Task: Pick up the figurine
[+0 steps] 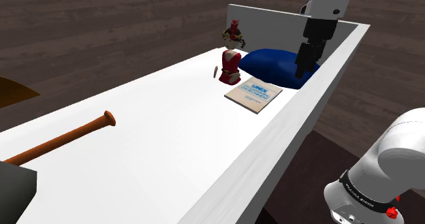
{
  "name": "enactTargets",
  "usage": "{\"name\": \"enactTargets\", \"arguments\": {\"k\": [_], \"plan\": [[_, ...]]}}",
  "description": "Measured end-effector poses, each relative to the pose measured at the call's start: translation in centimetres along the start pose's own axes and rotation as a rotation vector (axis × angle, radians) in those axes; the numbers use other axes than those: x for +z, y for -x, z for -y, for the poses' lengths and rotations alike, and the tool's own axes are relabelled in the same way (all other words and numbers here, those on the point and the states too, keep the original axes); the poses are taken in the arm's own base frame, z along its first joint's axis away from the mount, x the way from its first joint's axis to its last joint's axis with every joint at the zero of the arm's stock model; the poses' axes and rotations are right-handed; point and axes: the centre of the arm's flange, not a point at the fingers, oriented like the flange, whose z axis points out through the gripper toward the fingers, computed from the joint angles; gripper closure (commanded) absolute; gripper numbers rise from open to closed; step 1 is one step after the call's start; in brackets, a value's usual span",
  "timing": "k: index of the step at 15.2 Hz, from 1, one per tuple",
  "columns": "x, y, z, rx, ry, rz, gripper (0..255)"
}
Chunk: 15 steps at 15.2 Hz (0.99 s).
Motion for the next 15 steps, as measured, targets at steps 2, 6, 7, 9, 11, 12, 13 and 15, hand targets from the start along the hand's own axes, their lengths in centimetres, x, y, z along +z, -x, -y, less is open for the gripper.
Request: {"name": "enactTargets", "arguments": {"k": [2, 6, 7, 9, 11, 12, 13, 15], "plan": [[0.2, -0.4, -0.3, -0.011, 0.002, -0.007, 0], [0.0, -3.3, -2.5, -0.092, 0.018, -0.068, 0], [0.2, -4.2, -3.0, -0.116, 0.022, -0.085, 0], [0.4, -5.9, -4.2, -0.163, 0.032, -0.120, 0], [0.3, -7.8, -5.1, -0.210, 0.041, -0.156, 0], [0.0, -8.9, -5.2, -0.234, 0.046, -0.174, 0], [-0.3, -9.8, -5.8, -0.257, 0.051, -0.192, 0], [-0.6, -11.7, -7.1, -0.304, 0.061, -0.227, 0]]}}
